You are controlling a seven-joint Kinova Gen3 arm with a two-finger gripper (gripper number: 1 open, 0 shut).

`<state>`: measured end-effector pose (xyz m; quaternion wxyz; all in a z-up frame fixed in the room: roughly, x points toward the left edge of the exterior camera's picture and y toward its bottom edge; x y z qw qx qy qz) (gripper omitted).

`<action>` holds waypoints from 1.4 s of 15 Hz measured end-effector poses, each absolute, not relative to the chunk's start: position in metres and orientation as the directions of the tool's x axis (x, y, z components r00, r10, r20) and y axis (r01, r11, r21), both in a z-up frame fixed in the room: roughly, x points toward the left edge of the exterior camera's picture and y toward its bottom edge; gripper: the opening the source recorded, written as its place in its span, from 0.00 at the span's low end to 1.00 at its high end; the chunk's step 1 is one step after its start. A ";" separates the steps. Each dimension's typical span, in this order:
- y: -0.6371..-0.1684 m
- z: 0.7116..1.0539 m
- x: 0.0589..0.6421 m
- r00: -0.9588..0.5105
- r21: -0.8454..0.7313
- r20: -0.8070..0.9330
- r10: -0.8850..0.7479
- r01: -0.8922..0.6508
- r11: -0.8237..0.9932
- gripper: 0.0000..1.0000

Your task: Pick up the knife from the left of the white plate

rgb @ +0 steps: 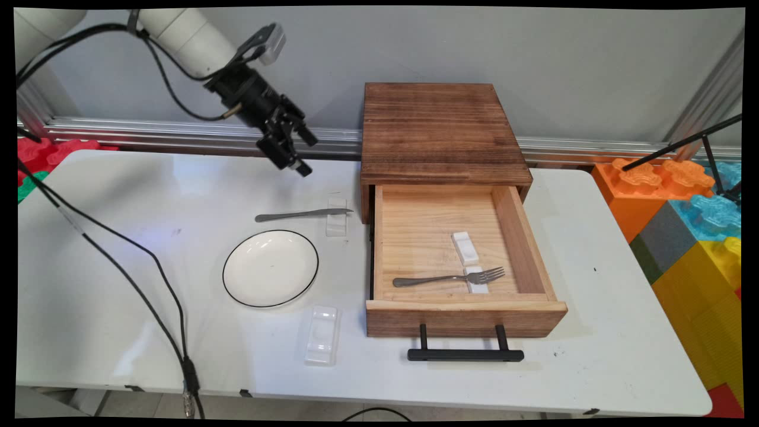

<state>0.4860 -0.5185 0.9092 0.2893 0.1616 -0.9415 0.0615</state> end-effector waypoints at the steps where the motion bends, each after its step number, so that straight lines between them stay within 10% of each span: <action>1: -0.519 0.901 0.492 -0.781 -0.014 0.560 -0.275 -0.341 0.940 1.00; 21: -0.562 0.792 0.529 -0.835 0.052 0.445 -0.323 -0.336 0.940 1.00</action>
